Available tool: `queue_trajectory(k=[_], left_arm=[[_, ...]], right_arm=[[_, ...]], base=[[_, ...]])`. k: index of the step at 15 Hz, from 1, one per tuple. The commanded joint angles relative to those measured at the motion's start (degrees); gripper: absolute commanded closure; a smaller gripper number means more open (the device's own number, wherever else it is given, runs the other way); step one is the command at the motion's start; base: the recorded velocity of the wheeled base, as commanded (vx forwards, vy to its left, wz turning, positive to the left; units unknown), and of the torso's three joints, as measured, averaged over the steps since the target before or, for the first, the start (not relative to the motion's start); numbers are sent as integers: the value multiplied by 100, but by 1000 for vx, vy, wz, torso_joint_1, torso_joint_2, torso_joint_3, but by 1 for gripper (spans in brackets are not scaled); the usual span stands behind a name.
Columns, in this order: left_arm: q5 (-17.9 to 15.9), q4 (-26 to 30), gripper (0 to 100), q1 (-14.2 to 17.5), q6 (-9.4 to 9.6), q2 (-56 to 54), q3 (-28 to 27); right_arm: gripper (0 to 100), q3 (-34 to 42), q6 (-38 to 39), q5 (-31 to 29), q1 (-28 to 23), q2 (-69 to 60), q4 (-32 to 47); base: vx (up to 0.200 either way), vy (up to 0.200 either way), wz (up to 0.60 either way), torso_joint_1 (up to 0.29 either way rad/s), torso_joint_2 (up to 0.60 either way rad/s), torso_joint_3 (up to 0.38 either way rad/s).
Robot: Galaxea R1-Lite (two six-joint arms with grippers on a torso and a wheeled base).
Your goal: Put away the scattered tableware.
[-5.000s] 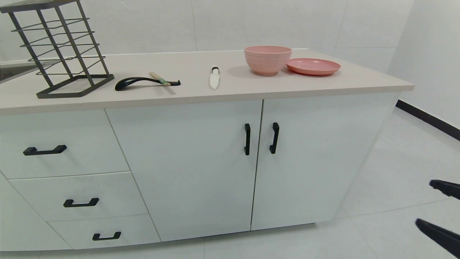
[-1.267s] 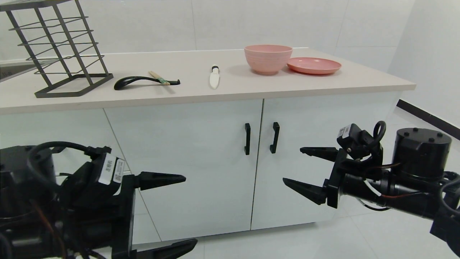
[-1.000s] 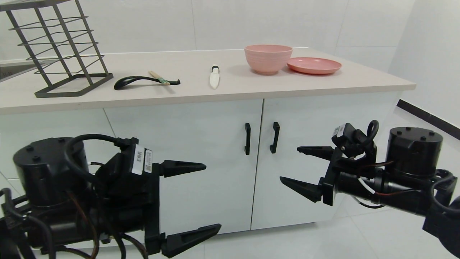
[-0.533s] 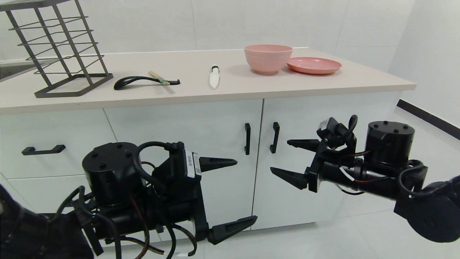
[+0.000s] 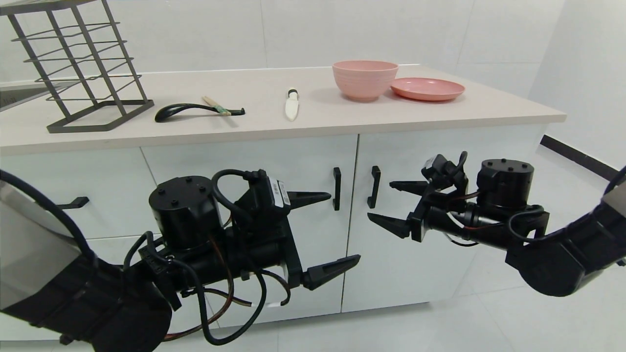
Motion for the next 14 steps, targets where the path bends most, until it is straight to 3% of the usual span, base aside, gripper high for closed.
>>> queue_trajectory(k=[1, 2, 5, 8, 14], left_arm=[[-16, -107, 0, 5, -179, 155, -138], [-8, -98, 0, 5, -276, 225, -340], [19, -37, 0, 5, -338, 410, -621], [54, -89, 0, -4, -584, 630, -779], [256, -107, 0, -57, -592, 955, -1113]], right_arm=[[0, -253, -12, 14, 14, 388, -57], [0, -394, -12, 23, 5, 467, -57], [0, -456, -12, 93, 58, 511, -110], [0, -464, -4, 128, 137, 696, -356], [0, -473, 5, 568, 190, 854, -681]], base=[[0, 0, 0, 0, 0, 0], [0, 0, 0, 0, 0, 0], [0, 0, 0, 0, 0, 0], [0, 0, 0, 0, 0, 0], [0, 0, 0, 0, 0, 0]])
